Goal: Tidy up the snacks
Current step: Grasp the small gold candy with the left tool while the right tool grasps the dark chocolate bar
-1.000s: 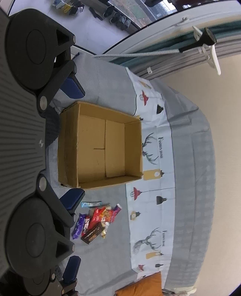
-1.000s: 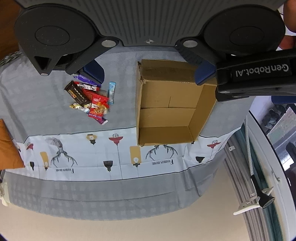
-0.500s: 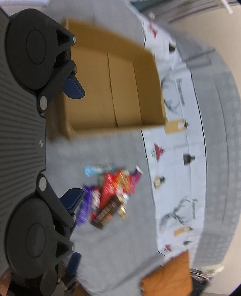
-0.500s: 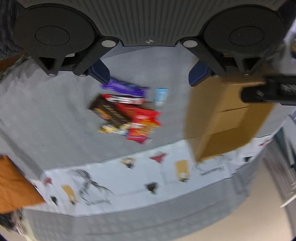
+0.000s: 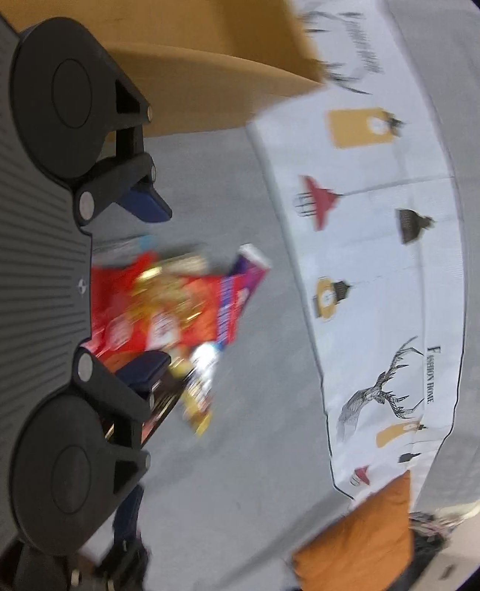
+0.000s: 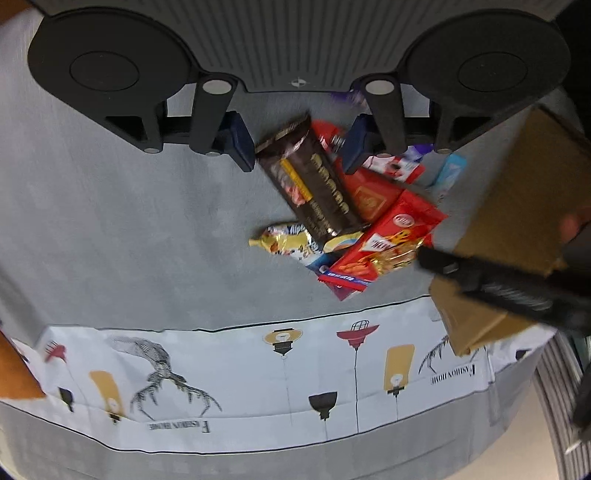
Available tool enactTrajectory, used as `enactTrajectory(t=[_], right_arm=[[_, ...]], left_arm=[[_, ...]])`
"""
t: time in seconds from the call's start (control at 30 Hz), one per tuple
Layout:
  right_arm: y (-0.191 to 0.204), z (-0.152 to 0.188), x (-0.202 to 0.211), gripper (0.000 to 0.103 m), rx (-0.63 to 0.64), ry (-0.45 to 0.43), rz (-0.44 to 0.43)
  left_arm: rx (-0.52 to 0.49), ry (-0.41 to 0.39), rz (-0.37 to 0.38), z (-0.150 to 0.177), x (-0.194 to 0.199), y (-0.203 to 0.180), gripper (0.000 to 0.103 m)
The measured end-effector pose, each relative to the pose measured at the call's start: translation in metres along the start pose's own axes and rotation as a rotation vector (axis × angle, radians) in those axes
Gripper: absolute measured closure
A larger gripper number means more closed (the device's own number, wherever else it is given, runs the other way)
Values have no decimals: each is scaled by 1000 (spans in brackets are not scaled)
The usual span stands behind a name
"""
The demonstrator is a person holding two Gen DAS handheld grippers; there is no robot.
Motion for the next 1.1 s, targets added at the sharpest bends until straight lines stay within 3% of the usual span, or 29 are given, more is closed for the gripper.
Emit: enactTrajectory(t=[0.03,0.07,0.1,0.13,0.3,0.53,0.67,0.77,0.83,0.87,0.97,1.03,1.1], right_arm=[[2,-1,-4,49,6,5,-9],[4,-4,-11,48,15,13,-21],[5,-5,-16,48,22,19,-23],[7,-5,-22,48,30,26,-22],[7,-7,-43,49,49,52,-8],[-8,-4,-34,59,-5,52,54],[-24,6,-25,62,-50,55,113],[-25,8,-25,59,-60,53,116],[-24,9,-29,48,-71,70,113],[-24,7,-31,48,-81,66,113],[-26,5,-37,49,-97,72,127],[-23,3,-39,62,-79,63,150],[-23,1,-38,62,-93,53,128]], left_arm=[[-39,-6,-4,-1,-10,-1,37],[-49,15,27,-1,-21,-2,62],[-25,48,79,1,-28,1,75],[12,68,119,3,-33,4,80],[22,40,116,9,-25,13,83],[71,124,120,32,0,13,83],[17,160,119,55,6,1,82],[28,206,112,72,-3,1,82],[67,198,117,76,-6,7,82],[75,199,117,76,-6,8,82],[86,209,105,74,-5,7,83],[104,193,81,70,1,8,83],[124,170,87,66,10,7,83]])
Point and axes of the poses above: each gripper's, at about its wrist camera, not at the fingertips, and x roughly against the way its jaws point, y to its left, z to its underside, the point moved 3 cm from there along -x, roughly the way its jaws point, and after that the axes turned 2 degrees about -y, right-handed, at the moved point
